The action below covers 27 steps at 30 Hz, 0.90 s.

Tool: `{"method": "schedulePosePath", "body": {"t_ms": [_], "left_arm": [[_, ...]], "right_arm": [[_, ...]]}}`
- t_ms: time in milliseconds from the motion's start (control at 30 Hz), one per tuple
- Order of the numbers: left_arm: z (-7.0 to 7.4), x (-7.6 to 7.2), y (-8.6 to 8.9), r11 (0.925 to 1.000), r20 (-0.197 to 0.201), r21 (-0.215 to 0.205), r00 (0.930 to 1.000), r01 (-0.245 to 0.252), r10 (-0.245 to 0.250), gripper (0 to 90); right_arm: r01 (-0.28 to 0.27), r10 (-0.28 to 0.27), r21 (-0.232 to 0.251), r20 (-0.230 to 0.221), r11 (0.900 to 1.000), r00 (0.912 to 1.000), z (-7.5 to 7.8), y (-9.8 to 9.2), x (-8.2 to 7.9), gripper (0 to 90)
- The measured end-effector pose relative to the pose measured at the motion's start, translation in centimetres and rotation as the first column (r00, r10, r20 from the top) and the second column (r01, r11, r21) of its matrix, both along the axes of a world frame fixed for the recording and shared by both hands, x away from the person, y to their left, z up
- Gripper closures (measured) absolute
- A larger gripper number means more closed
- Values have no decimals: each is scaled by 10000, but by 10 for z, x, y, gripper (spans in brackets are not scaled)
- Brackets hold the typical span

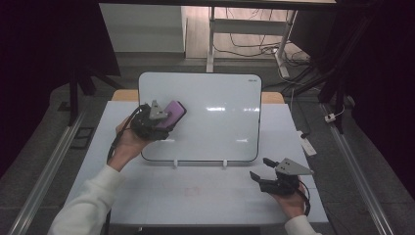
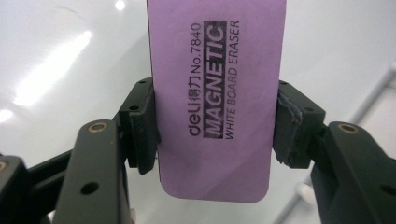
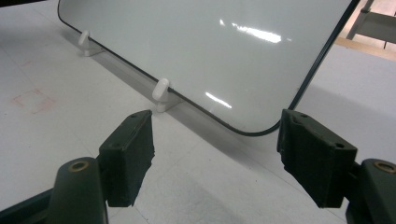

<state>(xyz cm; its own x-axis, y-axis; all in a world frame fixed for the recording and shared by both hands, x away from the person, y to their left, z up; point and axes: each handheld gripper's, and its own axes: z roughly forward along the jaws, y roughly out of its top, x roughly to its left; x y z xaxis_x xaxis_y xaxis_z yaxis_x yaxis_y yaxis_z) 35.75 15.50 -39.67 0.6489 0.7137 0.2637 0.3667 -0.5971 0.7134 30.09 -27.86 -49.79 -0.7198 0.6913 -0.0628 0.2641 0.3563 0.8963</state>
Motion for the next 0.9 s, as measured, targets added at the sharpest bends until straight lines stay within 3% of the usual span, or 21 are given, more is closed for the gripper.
{"method": "schedulePosePath", "body": {"t_ms": [133, 233, 367, 533, 600, 700, 767, 900], "left_arm": [[-7, -18, 5, 9978, -188, -536, 9990, 402, -413, 409], [-13, -31, 11, 9911, -397, -1125, 9964, 706, -755, 409], [-23, -48, 17, 9771, -620, -1813, 9903, 1110, -1240, 409], [-33, -63, 18, 9587, -813, -2324, 9789, 1641, -1873, 409], [-39, -68, 17, 9538, -894, -2397, 9741, 1813, -2076, 409], [-45, -71, 13, 9538, -1063, -2245, 9679, 1997, -2276, 408], [-50, -73, 12, 9483, -1207, -2381, 9624, 2100, -2435, 408], [-57, -74, 10, 9509, -1434, -2235, 9577, 2143, -2496, 408]], "right_arm": [[-25, 25, 22, 57, 10000, 10000, 1, 0, 0, 264], [-82, 81, 62, 46, 9999, 10000, 3, 0, -1, 265], [-163, 162, 139, 67, 9998, 9998, 5, 1, -1, 266], [-234, 233, 108, 83, 9997, 9997, 8, 2, -1, 265], [-279, 278, 107, 81, 9996, 9996, 10, 2, -1, 265], [-346, 345, 158, 71, 9993, 9994, 12, 2, -1, 265], [-396, 395, 149, 31, 9991, 9992, 12, 2, -1, 265], [-608, 609, 121, -45, 9981, 9981, 13, 5, -1, 264]]}}
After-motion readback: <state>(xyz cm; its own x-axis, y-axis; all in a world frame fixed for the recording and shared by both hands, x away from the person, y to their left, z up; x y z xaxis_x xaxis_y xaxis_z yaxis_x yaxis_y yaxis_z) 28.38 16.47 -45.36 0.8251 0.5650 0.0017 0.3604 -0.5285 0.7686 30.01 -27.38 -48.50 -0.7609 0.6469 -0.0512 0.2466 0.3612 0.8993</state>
